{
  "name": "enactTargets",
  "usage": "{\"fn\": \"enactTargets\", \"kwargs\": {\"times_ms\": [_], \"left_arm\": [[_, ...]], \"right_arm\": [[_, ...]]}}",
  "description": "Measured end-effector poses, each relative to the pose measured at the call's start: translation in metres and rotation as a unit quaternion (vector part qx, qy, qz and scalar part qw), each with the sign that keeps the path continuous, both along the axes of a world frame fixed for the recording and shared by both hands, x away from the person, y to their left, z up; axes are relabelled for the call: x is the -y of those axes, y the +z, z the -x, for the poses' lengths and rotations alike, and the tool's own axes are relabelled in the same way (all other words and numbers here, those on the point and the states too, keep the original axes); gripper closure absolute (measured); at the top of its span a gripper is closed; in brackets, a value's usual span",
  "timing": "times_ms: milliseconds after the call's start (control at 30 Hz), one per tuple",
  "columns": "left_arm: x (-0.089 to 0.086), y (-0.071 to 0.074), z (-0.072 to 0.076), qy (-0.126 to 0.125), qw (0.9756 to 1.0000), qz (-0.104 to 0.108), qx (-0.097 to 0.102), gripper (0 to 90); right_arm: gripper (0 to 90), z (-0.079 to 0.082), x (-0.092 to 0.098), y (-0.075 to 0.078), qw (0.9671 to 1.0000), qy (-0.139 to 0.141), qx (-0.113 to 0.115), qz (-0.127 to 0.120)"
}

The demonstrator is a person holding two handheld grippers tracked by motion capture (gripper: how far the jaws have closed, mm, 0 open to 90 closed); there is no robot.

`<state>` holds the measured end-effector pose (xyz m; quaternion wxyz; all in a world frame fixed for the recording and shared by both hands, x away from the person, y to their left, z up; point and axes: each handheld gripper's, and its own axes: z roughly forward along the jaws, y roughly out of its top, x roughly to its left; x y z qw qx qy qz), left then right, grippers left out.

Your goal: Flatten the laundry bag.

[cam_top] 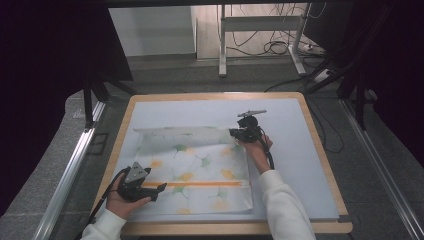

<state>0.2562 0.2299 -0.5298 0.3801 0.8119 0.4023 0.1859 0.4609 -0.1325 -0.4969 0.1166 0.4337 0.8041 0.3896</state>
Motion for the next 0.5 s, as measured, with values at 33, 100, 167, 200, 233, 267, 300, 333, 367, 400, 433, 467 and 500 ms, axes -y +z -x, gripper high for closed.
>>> {"fn": "enactTargets", "kwargs": {"times_ms": [33,100,167,200,233,267,300,333,367,400,433,467,500], "left_arm": [[0.0001,-0.0001,0.0000,0.000,1.0000,0.000,0.000,18.1],[0.0001,-0.0002,-0.0002,-0.001,1.0000,-0.001,-0.001,18.1],[0.0002,-0.0003,-0.0003,-0.001,1.0000,-0.001,-0.001,18.1],[0.0002,-0.0003,-0.0003,-0.001,1.0000,-0.001,-0.001,18.1],[0.0002,-0.0003,-0.0003,-0.001,1.0000,-0.001,-0.001,18.1],[0.0002,-0.0003,-0.0003,-0.001,1.0000,-0.001,-0.001,18.1],[0.0002,-0.0003,-0.0002,-0.001,1.0000,-0.001,-0.001,18.2],[0.0002,-0.0003,-0.0002,-0.002,1.0000,-0.001,-0.001,18.1],[0.0002,-0.0003,-0.0002,-0.002,1.0000,-0.001,-0.001,18.1],[0.0002,-0.0003,-0.0002,-0.002,1.0000,-0.001,-0.001,18.1],[0.0002,-0.0003,-0.0003,-0.002,1.0000,-0.001,-0.001,18.1],[0.0002,-0.0003,-0.0003,-0.002,1.0000,-0.002,-0.001,18.1],[0.0002,-0.0003,-0.0003,-0.002,1.0000,-0.002,-0.001,18.1]], "right_arm": [[89.1,-0.0010,0.0014,-0.0009,1.0000,-0.003,-0.002,-0.005],[89.1,-0.0030,0.0039,-0.0020,0.9999,-0.004,-0.002,-0.009],[89.1,-0.0039,0.0055,-0.0024,0.9999,-0.007,-0.003,-0.012],[89.1,-0.0044,0.0062,-0.0026,0.9999,-0.008,-0.004,-0.013],[89.1,-0.0048,0.0065,-0.0030,0.9999,-0.008,-0.005,-0.014],[89.1,-0.0051,0.0069,-0.0032,0.9999,-0.007,-0.006,-0.014],[89.1,-0.0058,0.0074,-0.0040,0.9999,-0.007,-0.005,-0.014],[89.1,-0.0062,0.0077,-0.0043,0.9999,-0.007,-0.005,-0.015],[89.1,-0.0064,0.0081,-0.0044,0.9998,-0.008,-0.005,-0.015],[89.1,-0.0068,0.0086,-0.0046,0.9998,-0.009,-0.006,-0.017],[89.0,-0.0071,0.0091,-0.0047,0.9998,-0.010,-0.006,-0.018],[89.0,-0.0075,0.0095,-0.0050,0.9997,-0.010,-0.005,-0.020],[89.0,-0.0078,0.0101,-0.0051,0.9997,-0.011,-0.006,-0.021]]}}
